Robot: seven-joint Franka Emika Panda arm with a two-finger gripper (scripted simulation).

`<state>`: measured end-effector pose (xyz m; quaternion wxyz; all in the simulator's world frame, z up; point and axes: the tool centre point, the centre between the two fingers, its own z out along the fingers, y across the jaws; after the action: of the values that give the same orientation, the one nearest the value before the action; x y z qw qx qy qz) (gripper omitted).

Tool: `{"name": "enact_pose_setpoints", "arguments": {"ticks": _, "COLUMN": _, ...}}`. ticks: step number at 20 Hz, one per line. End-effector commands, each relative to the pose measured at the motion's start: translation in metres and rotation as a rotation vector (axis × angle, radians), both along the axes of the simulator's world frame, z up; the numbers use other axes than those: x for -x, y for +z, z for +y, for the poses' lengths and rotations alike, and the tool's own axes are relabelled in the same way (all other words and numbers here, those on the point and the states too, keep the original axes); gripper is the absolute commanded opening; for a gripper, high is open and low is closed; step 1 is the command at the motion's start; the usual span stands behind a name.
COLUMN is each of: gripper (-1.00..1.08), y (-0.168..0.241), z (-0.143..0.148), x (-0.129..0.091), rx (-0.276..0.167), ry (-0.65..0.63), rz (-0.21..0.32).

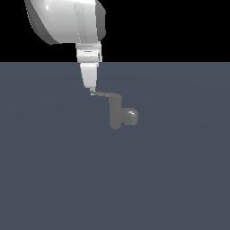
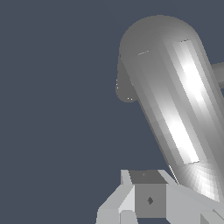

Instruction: Turn on the faucet by rotating a designated handle.

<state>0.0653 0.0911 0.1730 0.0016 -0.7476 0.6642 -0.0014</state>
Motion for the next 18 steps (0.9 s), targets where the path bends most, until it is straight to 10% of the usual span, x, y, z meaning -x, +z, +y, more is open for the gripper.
{"name": "enact_pose_setpoints", "arguments": {"ticks": 1, "gripper": -1.00, "y": 0.000, "z": 0.001, "x": 0.009, "rx": 0.000, "ry": 0.001, "rz": 0.005}}
{"name": "enact_pose_setpoints", "arguments": {"ticks": 18, "gripper": -1.00, "y": 0.001, "z": -0.011, "x": 0.044, "rx": 0.000, "ry": -0.001, "rz": 0.000}}
